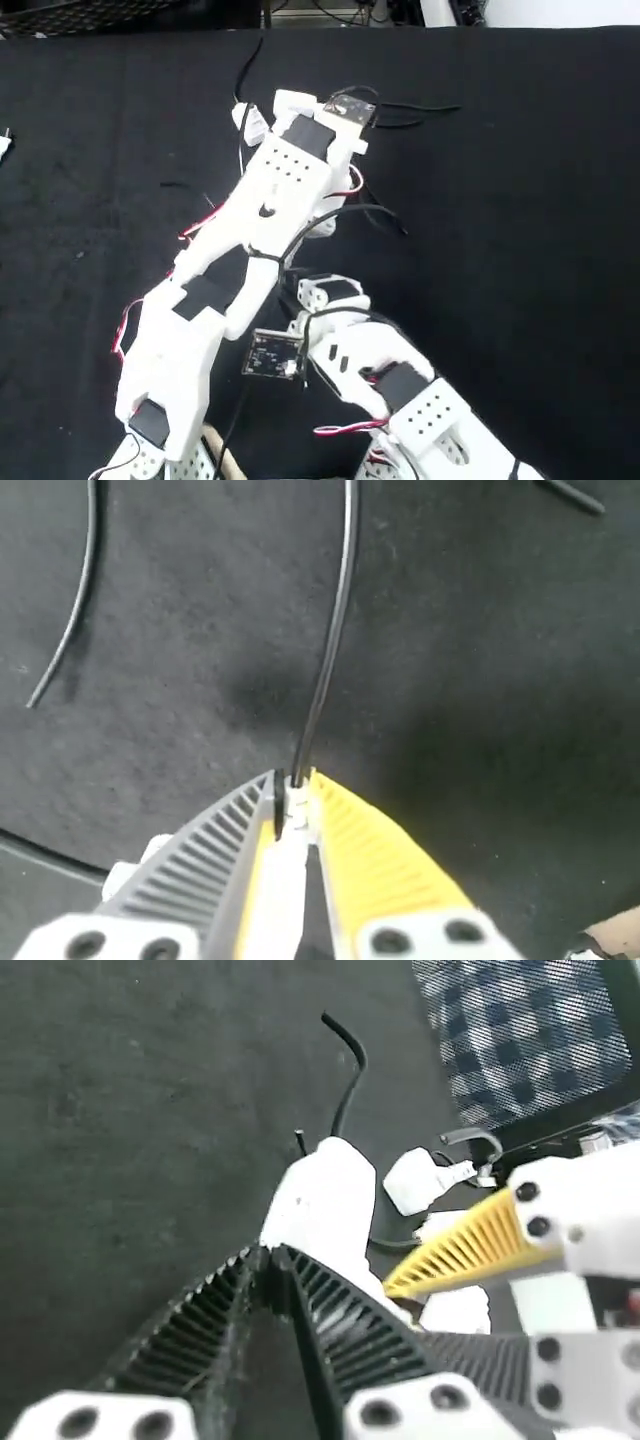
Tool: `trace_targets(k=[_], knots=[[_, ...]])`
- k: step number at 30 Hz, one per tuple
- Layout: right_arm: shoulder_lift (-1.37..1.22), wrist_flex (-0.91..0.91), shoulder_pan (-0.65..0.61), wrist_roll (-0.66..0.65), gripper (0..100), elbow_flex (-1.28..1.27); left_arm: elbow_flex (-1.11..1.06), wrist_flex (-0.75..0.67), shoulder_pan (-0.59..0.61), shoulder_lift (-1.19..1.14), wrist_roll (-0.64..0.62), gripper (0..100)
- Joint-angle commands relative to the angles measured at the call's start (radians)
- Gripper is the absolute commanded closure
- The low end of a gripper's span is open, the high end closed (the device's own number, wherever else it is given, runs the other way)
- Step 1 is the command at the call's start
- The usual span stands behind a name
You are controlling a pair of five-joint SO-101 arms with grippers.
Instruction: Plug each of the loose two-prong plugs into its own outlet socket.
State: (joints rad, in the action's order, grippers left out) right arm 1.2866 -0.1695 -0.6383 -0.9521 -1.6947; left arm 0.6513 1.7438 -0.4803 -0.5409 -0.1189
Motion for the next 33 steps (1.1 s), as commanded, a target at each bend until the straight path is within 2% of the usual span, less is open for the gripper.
trace_targets(k=[1, 9, 15, 18, 22, 26, 28, 31, 33], knots=[[0.010, 0.048, 0.041, 0.006, 98.6, 0.001, 0.039, 0.014, 0.021, 0.060, 0.005, 97], [0.197, -0.149, 0.025, 0.009, 98.6, -0.002, 0.027, -0.021, 0.061, 0.057, 0.012, 97], [0.427, -0.519, -0.109, 0.008, 98.6, -0.001, -0.160, -0.224, 0.114, 0.046, 0.005, 97], [0.572, -0.735, -0.135, 0.012, 98.6, 0.007, -0.277, -0.322, 0.130, 0.009, 0.005, 96], [0.687, -0.984, -0.135, 0.014, 98.5, 0.015, -0.308, -0.334, 0.134, -0.060, 0.005, 81], [0.665, -1.053, -0.103, 0.017, 98.5, 0.015, -0.289, -0.327, 0.137, -0.097, 0.005, 72], [0.665, -1.049, -0.081, 0.071, 98.5, 0.013, -0.278, -0.325, 0.137, -0.098, 0.005, 72], [0.665, -1.056, -0.077, 0.218, 98.5, 0.013, -0.257, -0.324, 0.145, -0.094, 0.009, 72], [0.664, -1.057, -0.071, 0.307, 98.5, 0.013, -0.205, -0.276, 0.160, -0.087, 0.012, 72]])
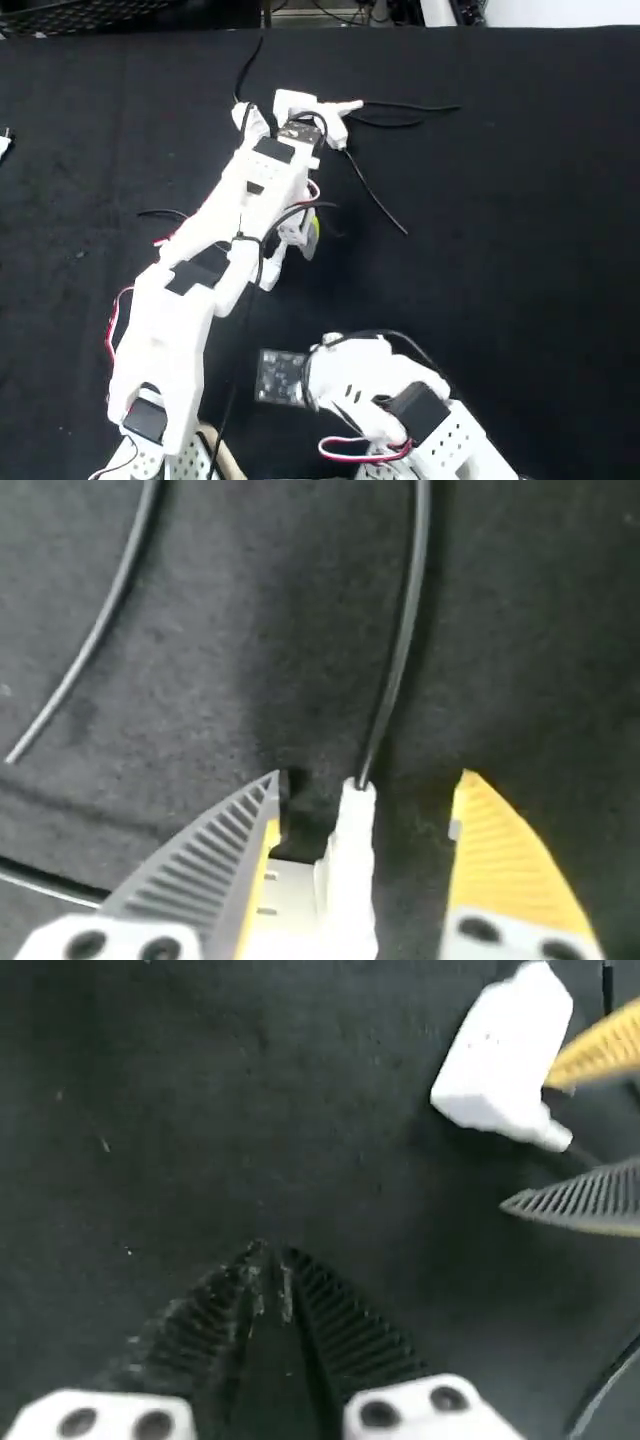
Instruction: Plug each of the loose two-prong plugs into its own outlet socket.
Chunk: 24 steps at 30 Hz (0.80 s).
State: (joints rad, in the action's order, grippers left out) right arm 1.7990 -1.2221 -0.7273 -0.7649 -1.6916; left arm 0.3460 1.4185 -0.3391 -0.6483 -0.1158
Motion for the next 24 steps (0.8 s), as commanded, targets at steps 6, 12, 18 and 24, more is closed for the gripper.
trace_targets(k=[6, 12, 18, 24], knots=[[0.143, -0.020, 0.029, 0.245, 98.5, 0.010, 0.314, 0.218, 0.076, 0.023, -0.075, 72], [0.143, -0.018, 0.051, 0.250, 98.5, 0.010, 0.438, 0.229, 0.108, 0.023, -0.489, 72], [0.143, -0.018, 0.051, 0.250, 98.5, 0.010, 0.417, 0.341, 0.110, 0.034, -0.818, 72], [0.143, -0.018, 0.051, 0.252, 98.5, 0.010, 0.311, 0.339, 0.142, 0.028, -1.105, 72]])
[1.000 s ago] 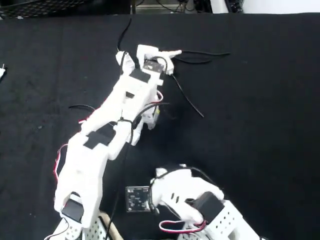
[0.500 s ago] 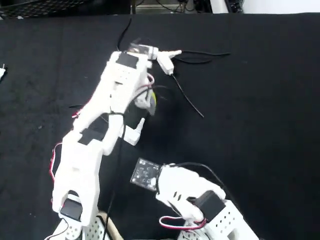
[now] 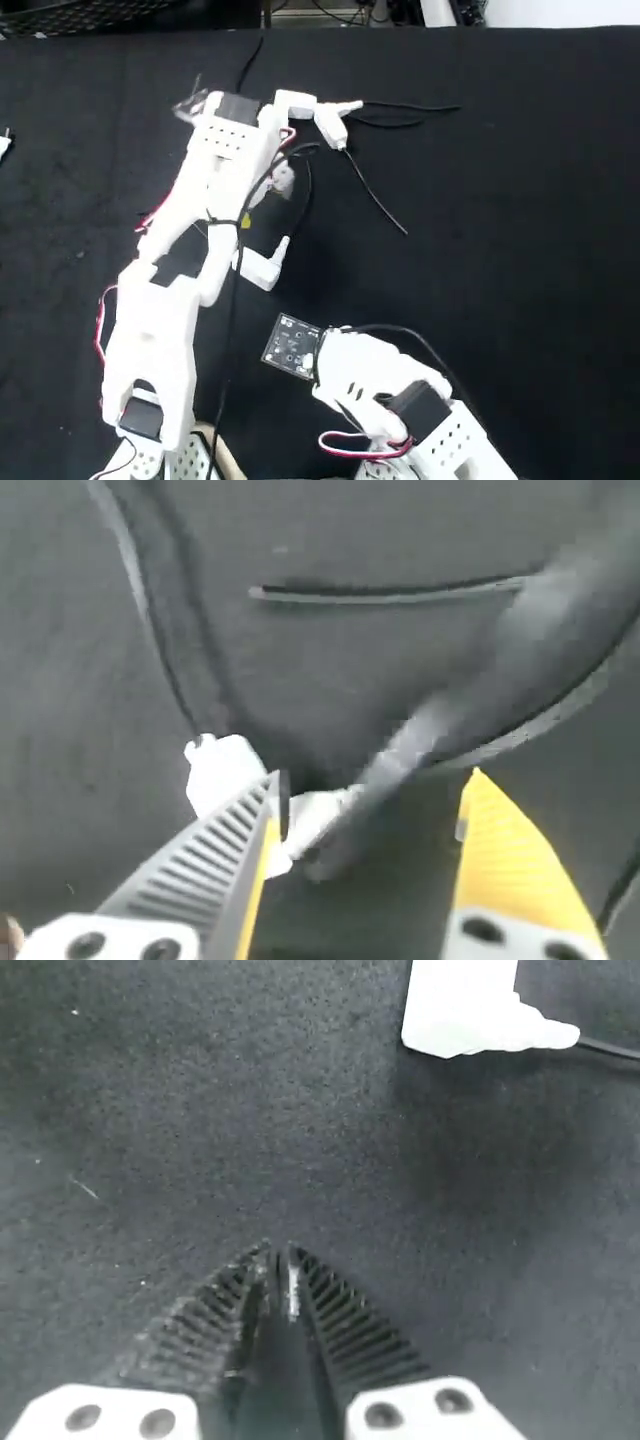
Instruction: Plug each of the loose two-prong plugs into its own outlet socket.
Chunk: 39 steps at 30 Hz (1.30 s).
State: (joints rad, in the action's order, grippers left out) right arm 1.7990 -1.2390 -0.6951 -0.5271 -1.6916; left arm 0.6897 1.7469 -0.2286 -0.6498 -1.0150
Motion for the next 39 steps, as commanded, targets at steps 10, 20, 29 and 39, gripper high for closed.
trace_targets(k=[10, 20, 29, 39], knots=[[0.143, 0.000, 0.018, 0.014, 98.5, 0.010, -0.306, 0.012, 0.113, 0.249, -0.242, 72], [0.143, 0.006, 0.018, 0.014, 98.5, 0.008, -0.516, 0.003, 0.016, 0.299, -0.155, 72], [0.143, 0.006, 0.018, 0.014, 98.5, 0.008, -0.463, 0.003, -0.025, 0.060, -0.157, 76], [0.143, 0.006, 0.018, 0.015, 98.5, 0.008, -0.309, 0.009, -0.018, -0.104, -0.155, 97]])
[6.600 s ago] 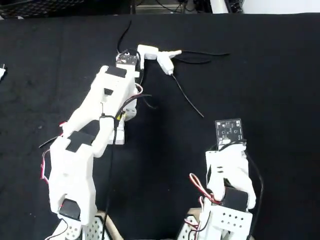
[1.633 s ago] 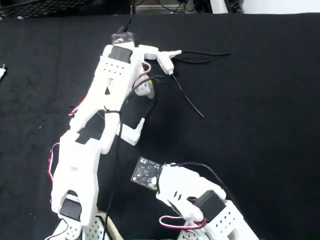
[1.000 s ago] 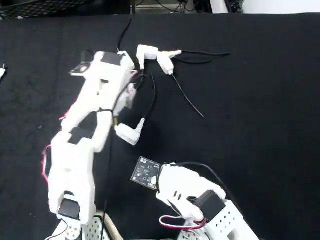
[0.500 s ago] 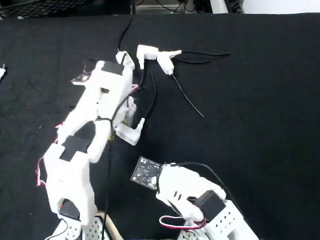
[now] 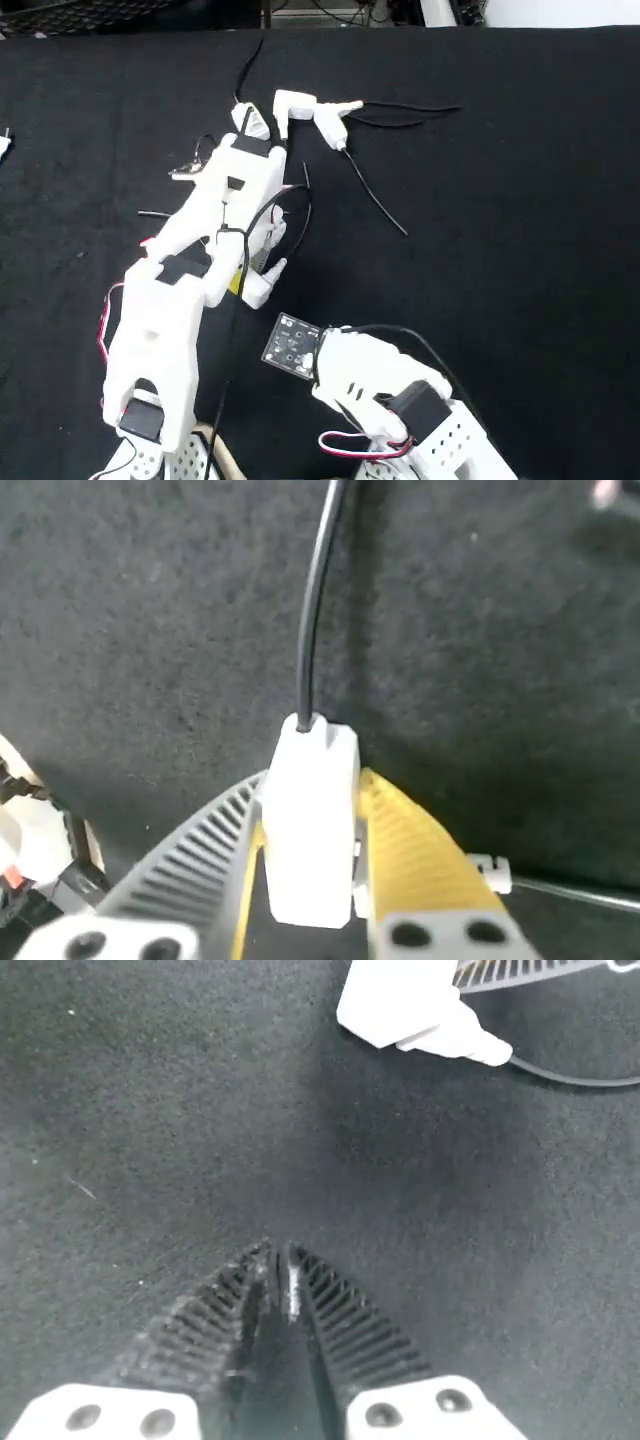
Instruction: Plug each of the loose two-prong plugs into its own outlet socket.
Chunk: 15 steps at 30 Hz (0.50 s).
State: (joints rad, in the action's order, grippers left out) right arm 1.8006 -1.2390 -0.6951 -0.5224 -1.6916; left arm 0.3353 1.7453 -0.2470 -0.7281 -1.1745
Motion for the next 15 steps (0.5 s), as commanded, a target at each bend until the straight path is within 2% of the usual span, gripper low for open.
trace_targets(k=[1, 6, 11, 15], knots=[[0.142, 0.006, 0.018, 0.011, 98.5, 0.008, 0.064, 0.011, 0.001, -0.023, 0.005, 96], [0.142, 0.006, 0.017, 0.011, 98.5, 0.008, 0.251, 0.011, 0.001, 0.015, 0.003, 97], [0.142, 0.006, 0.017, 0.011, 98.5, 0.008, 0.526, -0.002, 0.022, 0.023, 0.003, 97], [0.142, 0.006, 0.017, 0.011, 98.5, 0.008, 0.676, -0.157, 0.064, -0.058, 0.003, 97]])
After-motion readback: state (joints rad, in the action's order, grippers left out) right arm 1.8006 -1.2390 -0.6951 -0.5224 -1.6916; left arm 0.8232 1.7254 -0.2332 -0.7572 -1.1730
